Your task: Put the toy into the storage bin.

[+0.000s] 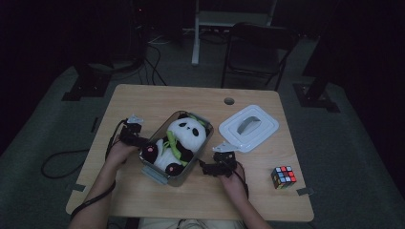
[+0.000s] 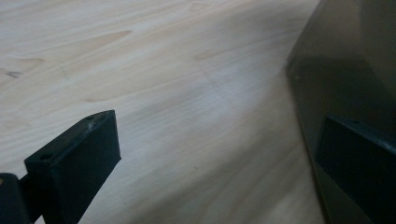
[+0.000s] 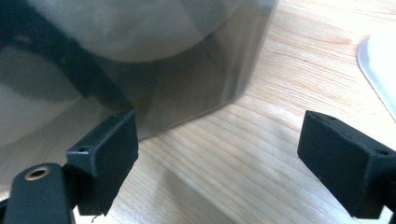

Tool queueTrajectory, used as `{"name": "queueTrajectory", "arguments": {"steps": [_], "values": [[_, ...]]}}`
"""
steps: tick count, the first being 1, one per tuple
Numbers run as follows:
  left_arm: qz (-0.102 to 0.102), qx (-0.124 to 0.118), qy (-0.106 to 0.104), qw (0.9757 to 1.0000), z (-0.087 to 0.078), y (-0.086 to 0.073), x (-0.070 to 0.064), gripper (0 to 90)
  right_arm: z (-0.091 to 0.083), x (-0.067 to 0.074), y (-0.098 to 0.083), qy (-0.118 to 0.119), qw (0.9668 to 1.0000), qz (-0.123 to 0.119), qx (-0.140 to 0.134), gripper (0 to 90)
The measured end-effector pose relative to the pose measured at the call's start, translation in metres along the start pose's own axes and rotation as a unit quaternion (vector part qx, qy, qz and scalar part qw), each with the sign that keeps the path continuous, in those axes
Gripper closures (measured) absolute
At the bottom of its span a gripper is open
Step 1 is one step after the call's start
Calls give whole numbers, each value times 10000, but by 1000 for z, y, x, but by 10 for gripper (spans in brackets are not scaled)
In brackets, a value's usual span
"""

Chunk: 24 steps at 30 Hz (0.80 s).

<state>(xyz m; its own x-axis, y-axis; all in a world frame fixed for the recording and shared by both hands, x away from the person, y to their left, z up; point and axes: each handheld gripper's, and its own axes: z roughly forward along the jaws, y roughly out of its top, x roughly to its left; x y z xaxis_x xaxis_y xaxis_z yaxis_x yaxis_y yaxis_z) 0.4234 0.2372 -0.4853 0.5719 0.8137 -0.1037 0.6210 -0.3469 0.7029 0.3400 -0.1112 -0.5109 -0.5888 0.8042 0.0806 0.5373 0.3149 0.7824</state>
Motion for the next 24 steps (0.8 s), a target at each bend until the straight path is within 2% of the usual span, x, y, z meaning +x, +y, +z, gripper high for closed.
{"name": "queueTrajectory", "arguments": {"steps": [4,11,16,18,24], "values": [[65,52,-99,9999,0,-2,-9,9,-3,-4,-2,-37,10000,3,-3,119],[194,6,-231,9995,-3,-2,-27,9,-10,-13,-3,-134,9999,55,-27,121],[344,75,-94,9993,-5,-3,-41,9,-16,-21,-4,-113,9998,110,-89,121],[344,132,-75,9993,-5,-4,-46,9,-18,-24,-4,-130,9998,126,-92,123],[346,186,-140,9991,-3,-6,-58,9,-24,-32,-7,-176,9997,141,-99,135]]}}
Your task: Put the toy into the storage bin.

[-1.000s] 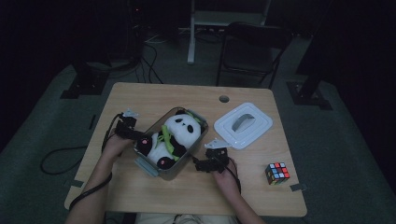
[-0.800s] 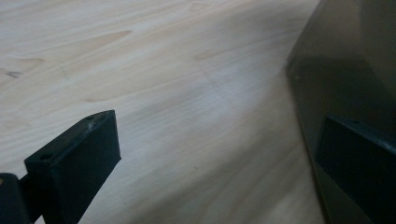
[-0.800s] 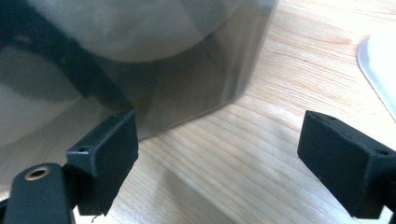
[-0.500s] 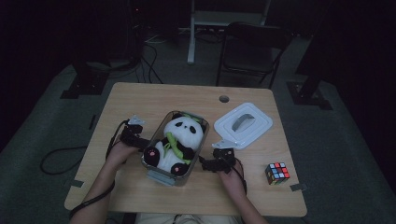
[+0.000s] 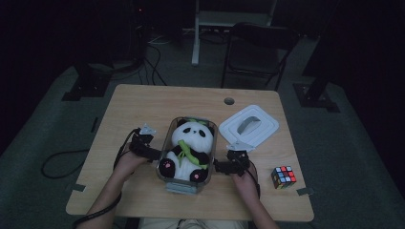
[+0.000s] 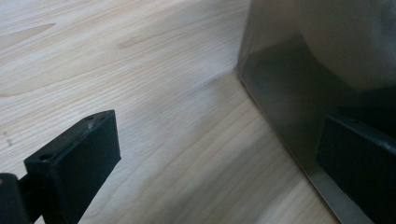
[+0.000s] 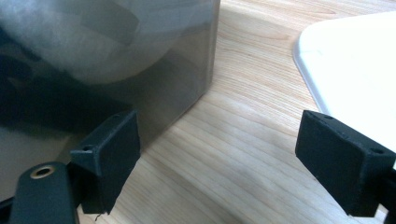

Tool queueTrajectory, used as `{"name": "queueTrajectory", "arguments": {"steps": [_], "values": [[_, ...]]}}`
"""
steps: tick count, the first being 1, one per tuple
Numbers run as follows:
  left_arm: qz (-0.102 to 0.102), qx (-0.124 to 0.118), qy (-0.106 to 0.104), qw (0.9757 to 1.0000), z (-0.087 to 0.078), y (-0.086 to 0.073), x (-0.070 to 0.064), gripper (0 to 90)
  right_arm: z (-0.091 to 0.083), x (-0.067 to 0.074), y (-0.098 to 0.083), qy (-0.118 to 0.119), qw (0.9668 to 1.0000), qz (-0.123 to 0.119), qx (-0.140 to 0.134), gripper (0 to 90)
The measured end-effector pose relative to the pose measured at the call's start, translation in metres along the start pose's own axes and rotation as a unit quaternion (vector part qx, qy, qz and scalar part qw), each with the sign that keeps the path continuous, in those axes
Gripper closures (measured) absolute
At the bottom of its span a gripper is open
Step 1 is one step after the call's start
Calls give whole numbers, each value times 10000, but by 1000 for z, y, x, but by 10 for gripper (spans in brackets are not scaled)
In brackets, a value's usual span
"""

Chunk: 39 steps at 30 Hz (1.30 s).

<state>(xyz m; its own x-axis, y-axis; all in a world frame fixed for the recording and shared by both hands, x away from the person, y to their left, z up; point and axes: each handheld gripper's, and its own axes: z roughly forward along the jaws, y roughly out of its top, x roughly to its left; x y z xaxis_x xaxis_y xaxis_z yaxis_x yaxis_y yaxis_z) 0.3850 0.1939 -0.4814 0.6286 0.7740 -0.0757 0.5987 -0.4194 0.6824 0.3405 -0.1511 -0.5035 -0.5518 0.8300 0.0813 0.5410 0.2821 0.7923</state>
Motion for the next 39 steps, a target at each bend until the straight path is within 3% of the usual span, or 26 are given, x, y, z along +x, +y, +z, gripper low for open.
{"name": "queueTrajectory", "arguments": {"steps": [9,17,20,26,28,29,31,34,39], "values": [[142,127,-265,9995,5,0,-16,9,-8,-17,0,-46,9999,138,22,138],[243,114,-404,9988,5,3,-20,9,-17,-23,2,-53,9998,169,-40,136],[153,7,-509,9986,-4,7,-18,9,-24,-25,5,-103,9996,212,-148,136],[230,-380,-442,9980,-33,20,-19,10,-46,-27,18,-44,9983,404,-422,136],[440,-348,-164,9983,-40,27,-21,12,-54,-25,24,-64,9976,392,-560,139],[449,-382,-122,9982,-42,30,-20,12,-58,-24,29,-109,9972,355,-648,133],[267,-590,-133,9978,-49,38,-15,11,-65,-22,38,-16,9961,335,-821,133],[220,-855,-155,9960,-57,48,-15,11,-71,-18,51,42,9948,263,-979,133],[562,-882,-243,9942,-57,72,-32,11,-63,-6,73,241,9947,57,-997,132]]}}
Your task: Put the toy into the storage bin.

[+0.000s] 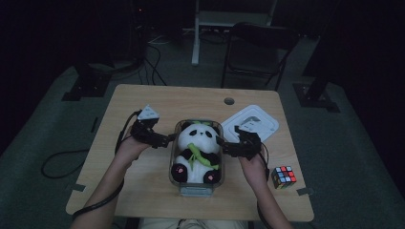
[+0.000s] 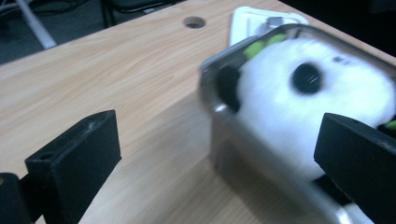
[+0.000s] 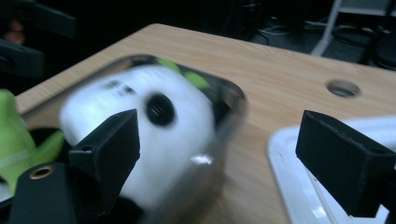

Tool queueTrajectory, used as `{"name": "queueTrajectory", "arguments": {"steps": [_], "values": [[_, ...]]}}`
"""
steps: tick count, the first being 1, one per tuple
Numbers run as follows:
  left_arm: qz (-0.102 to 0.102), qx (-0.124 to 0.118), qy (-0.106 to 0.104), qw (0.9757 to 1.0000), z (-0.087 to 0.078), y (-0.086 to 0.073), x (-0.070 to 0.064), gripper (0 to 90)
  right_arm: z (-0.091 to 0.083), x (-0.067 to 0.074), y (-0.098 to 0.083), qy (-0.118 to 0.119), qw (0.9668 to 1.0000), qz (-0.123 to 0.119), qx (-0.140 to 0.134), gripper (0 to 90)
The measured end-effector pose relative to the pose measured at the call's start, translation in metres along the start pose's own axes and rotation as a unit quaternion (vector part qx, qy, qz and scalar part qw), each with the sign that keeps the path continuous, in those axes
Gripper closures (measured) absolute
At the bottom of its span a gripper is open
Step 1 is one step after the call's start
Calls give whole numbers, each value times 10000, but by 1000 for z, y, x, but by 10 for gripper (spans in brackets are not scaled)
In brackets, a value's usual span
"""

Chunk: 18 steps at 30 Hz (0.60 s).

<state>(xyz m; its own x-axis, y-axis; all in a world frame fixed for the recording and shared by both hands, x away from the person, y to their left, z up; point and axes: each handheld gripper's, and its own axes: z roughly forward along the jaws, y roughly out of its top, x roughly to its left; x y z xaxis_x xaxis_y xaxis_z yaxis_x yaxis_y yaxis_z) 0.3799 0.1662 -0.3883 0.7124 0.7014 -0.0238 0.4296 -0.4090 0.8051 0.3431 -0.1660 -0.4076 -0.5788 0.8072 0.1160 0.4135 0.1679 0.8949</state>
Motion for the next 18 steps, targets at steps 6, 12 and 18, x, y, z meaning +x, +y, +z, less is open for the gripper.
{"name": "queueTrajectory", "arguments": {"steps": [6,12,18], "values": [[247,152,-111,9995,20,16,-13,11,26,13,12,134,9994,-265,203,132],[404,427,-165,9981,39,17,-17,11,41,15,15,197,9986,-337,344,125],[383,659,-143,9970,52,13,-16,10,49,17,13,14,9969,-529,580,108]]}}
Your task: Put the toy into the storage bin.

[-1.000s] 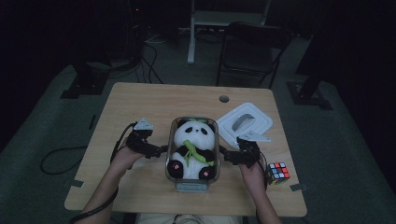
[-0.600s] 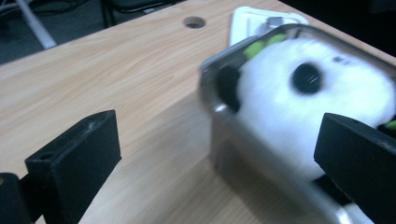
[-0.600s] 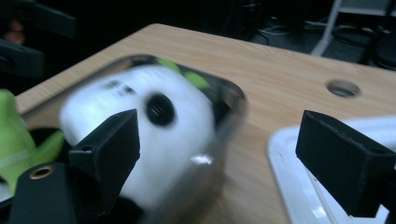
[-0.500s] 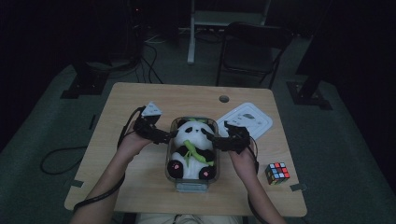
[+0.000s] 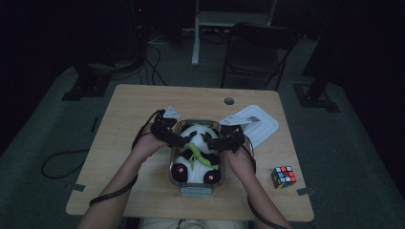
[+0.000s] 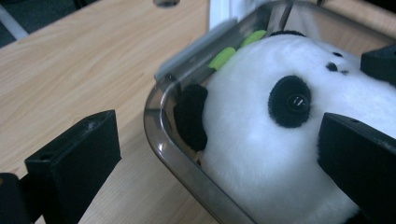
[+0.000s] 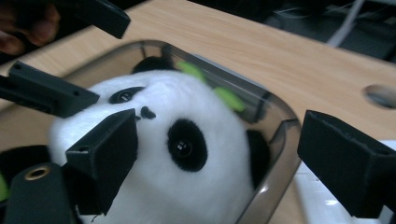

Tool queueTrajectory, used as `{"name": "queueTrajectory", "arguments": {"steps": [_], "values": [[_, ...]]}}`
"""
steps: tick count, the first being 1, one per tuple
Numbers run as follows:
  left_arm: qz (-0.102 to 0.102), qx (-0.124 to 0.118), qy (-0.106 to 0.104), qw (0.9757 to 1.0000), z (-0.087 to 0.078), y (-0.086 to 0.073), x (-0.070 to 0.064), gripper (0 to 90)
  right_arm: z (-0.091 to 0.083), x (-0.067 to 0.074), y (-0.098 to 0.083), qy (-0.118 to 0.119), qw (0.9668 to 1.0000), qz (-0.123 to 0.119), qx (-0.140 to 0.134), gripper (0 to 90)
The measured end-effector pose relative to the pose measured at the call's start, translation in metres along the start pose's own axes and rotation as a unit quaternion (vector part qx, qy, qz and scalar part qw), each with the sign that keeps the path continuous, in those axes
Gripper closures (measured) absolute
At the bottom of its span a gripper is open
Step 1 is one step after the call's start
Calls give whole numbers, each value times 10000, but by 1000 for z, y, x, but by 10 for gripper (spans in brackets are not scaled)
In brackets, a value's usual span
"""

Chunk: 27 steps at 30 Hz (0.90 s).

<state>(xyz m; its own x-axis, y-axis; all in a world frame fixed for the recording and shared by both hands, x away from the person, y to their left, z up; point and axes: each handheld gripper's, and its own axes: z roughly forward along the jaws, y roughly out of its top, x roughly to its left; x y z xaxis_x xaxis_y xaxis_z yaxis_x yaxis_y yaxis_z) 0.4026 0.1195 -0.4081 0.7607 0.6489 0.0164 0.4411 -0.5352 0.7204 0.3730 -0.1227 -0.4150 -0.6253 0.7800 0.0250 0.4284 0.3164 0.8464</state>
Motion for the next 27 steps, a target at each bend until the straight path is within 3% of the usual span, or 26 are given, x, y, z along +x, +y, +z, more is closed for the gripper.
{"name": "queueTrajectory", "arguments": {"steps": [4,9,17,22,27], "values": [[105,190,143,9997,9,-1,-2,11,8,4,-2,-301,9989,-186,294,107],[103,175,129,9997,9,-1,-1,10,9,-2,-8,-114,9996,147,190,107],[57,-3,76,10000,-9,-4,1,11,-8,-1,-5,-123,9999,93,45,107],[3,-224,-112,9997,-27,-8,-6,11,-26,3,-8,-50,9998,172,-84,107],[129,-390,-450,9981,-47,-12,-22,11,-38,7,-16,33,9998,181,-88,107]]}}
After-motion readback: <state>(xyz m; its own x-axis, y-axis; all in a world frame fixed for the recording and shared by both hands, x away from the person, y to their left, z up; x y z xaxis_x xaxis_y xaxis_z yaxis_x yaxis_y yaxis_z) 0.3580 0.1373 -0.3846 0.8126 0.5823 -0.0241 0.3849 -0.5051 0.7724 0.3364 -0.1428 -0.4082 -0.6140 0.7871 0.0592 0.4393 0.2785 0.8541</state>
